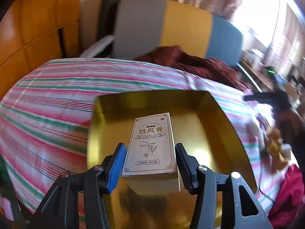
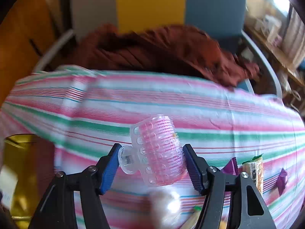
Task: Organize objects
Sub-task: 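Lower the box into the gold tray with the left tool while the right tool grasps the pink curler, then carry the pink curler over the tray and open the right tool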
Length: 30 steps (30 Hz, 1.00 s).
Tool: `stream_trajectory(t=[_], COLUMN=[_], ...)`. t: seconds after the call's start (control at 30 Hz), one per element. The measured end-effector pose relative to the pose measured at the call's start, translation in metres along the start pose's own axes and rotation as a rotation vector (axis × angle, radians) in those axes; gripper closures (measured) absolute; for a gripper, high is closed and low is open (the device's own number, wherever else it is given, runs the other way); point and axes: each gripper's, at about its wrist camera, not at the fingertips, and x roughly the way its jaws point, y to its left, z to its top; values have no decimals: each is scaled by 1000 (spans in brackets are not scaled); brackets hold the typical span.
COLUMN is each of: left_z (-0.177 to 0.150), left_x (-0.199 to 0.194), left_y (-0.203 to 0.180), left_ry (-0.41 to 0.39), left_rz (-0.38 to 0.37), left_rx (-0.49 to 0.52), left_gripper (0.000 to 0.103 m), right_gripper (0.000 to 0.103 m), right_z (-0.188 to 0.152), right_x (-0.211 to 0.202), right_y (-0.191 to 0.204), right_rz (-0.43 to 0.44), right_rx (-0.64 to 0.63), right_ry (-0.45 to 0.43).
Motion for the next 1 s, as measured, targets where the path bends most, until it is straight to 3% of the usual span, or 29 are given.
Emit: stream_trajectory(t=[0.13,0.27,0.43,0.63,0.67,0.7,0.73,0.93,1.0], left_z=[4,-2,-19,-38,-42,-43,-46,-56,-57], left_x=[-2,-7,-24,-43,-45,-46,-48,-52,-52], left_y=[15,25,27,32,33,34,34,31,29], left_ry=[-33,-12,-22,-16,-10,-7,-6,-10,-13], left_rz=[67,87,86,85,72,61,50,36,49], left_rx=[-42,-67,-74,-103,-112,-114,-108,-102,-101], left_gripper=[49,49,49,49,49,49,49,48,39], right_gripper=[37,37,37,34,30,17,11,11,9], right_z=[-9,-27,-52,-48,-44,-42,-39,-55,-66], right_x=[-46,-67,-64,-43,-42,-42,-42,-61,-70], right_y=[44,103,175,237,243,244,248,247,241], right_rz=[112,234,331,405,430,452,474,462,432], right_rx=[-74,-175,-268,-209,-187,-168,-144,-155,-181], right_ry=[-79,-81,-22,8,-7,-10,-12,-42,-57])
